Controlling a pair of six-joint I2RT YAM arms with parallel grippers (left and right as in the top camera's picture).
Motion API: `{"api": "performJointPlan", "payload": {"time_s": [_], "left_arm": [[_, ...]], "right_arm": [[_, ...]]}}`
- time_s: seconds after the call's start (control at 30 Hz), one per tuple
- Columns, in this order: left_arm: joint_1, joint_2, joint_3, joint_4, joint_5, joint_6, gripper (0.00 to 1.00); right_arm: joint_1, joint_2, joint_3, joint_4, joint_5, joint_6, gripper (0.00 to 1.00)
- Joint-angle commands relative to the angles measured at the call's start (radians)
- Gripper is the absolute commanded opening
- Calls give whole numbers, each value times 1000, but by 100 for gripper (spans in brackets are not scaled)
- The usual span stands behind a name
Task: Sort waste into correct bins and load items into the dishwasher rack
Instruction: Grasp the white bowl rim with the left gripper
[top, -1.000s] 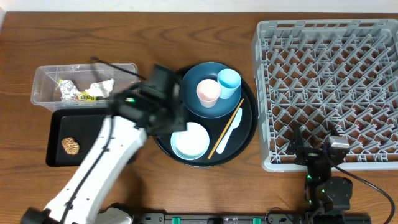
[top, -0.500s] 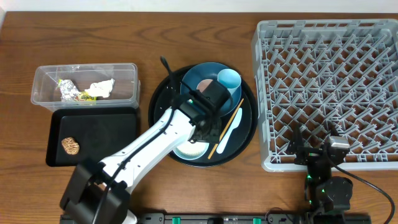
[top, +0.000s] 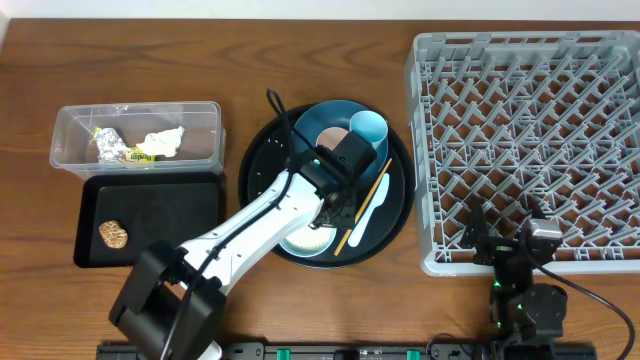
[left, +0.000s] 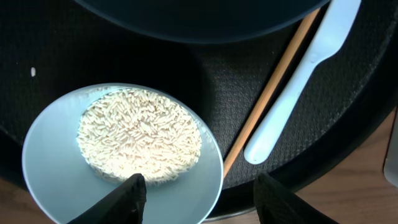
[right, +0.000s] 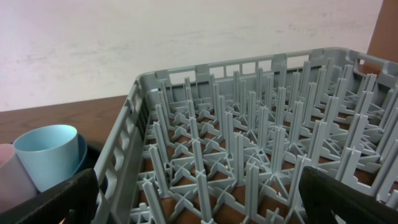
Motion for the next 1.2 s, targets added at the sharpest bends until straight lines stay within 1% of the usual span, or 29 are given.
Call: {"api": "performJointPlan", "payload": {"time_s": [0.0, 0.3, 0.53, 0.77, 1.1, 1.13, 1.17], "left_arm": [[-3, 14, -5, 2, -23, -17, 57], [-6, 26, -11, 4, -23, -24, 56], [-43, 27, -57, 72, -24, -24, 55], [-49, 32, -57, 84, -30, -24, 56], [-49, 97, -57, 84, -30, -24, 56], [-49, 100, -57, 84, -30, -24, 55], [-49, 102, -57, 84, -30, -24, 50]], "right_arm": [[8, 0, -2, -3, 10, -11, 99], [8, 0, -2, -3, 10, -11, 99], [8, 0, -2, -3, 10, -11, 99], [8, 0, -2, -3, 10, -11, 99], [8, 0, -2, -3, 10, -11, 99], [8, 0, -2, -3, 10, -11, 99], [8, 0, -2, -3, 10, -11, 99]]}}
